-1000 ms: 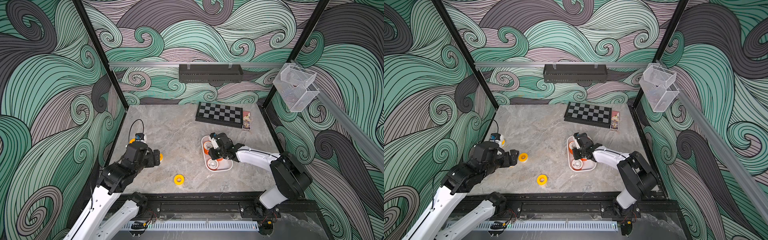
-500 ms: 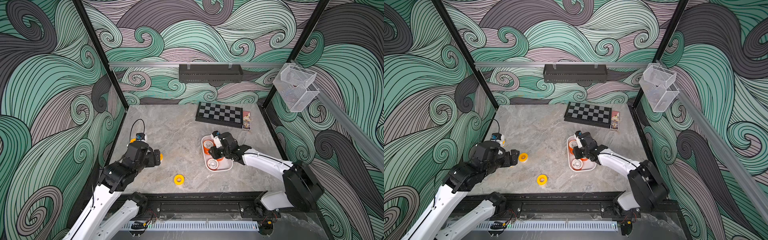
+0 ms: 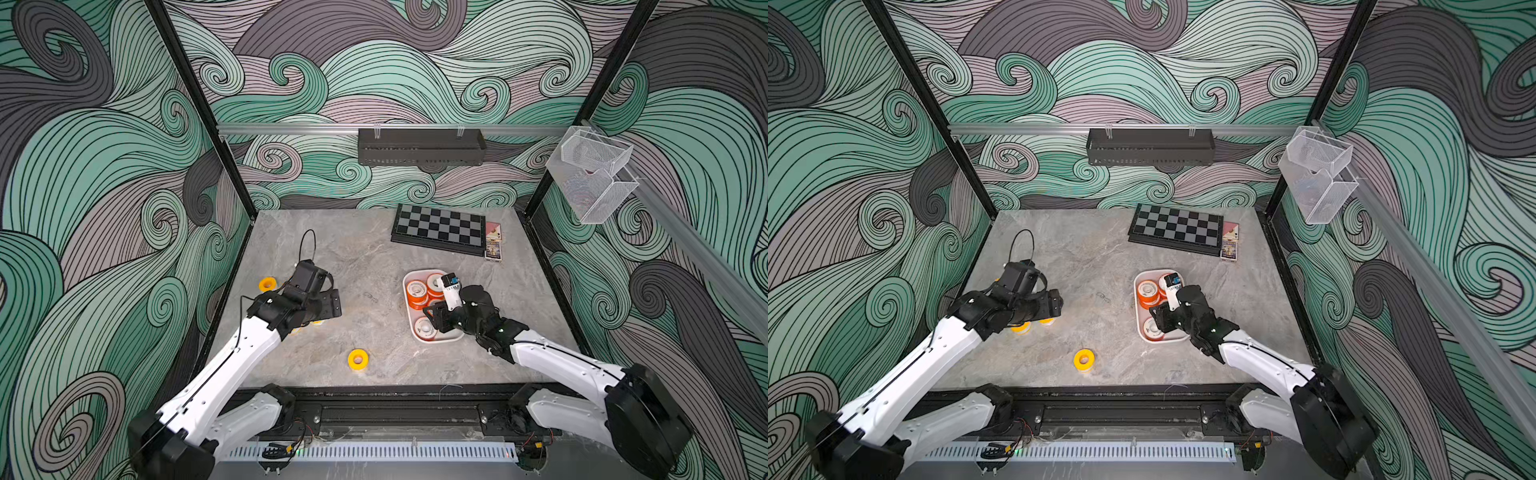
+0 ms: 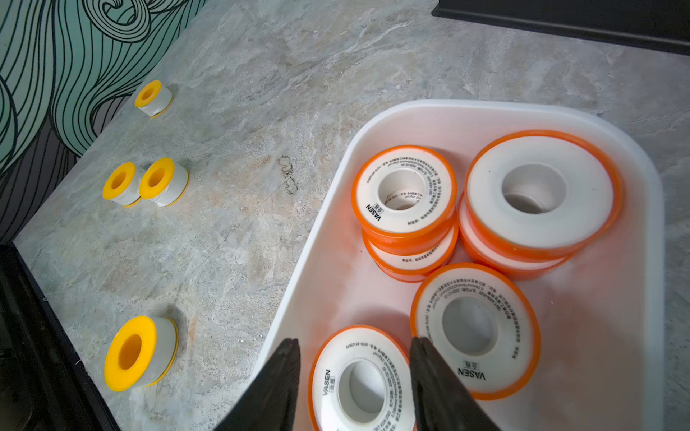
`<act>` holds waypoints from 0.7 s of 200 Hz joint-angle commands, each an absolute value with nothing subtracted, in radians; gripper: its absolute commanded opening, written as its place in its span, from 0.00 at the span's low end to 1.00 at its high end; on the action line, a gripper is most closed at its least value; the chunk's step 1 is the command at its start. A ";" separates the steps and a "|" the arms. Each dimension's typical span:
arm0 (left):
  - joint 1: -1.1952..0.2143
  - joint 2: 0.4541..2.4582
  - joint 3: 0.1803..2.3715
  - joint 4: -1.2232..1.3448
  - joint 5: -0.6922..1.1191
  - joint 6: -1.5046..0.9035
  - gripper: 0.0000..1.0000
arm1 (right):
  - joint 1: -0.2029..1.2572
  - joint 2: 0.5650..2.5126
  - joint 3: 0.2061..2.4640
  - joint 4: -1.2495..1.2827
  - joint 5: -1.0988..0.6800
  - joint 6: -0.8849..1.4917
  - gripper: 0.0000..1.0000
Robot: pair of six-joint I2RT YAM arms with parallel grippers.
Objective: Put the sealing tape into the storage box
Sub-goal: Pick up the sealing tape at the center of the board.
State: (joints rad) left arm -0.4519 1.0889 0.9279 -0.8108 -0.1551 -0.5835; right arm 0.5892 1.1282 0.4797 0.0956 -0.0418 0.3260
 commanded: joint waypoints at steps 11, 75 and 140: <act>-0.440 1.329 1.001 -0.747 -0.335 -0.683 0.90 | 0.585 1.070 0.450 0.175 0.014 0.318 0.54; -0.288 1.579 1.009 -0.662 -0.227 -0.646 0.90 | 0.584 1.019 0.414 0.203 0.059 0.319 0.59; -0.233 1.710 1.014 -0.605 -0.105 -0.598 0.89 | 0.584 1.022 0.416 0.192 0.058 0.316 0.61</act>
State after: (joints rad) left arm -0.2466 1.6558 0.9981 -0.6250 -0.1703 -0.6254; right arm 0.5892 1.0267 0.4168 0.1768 0.0433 0.3214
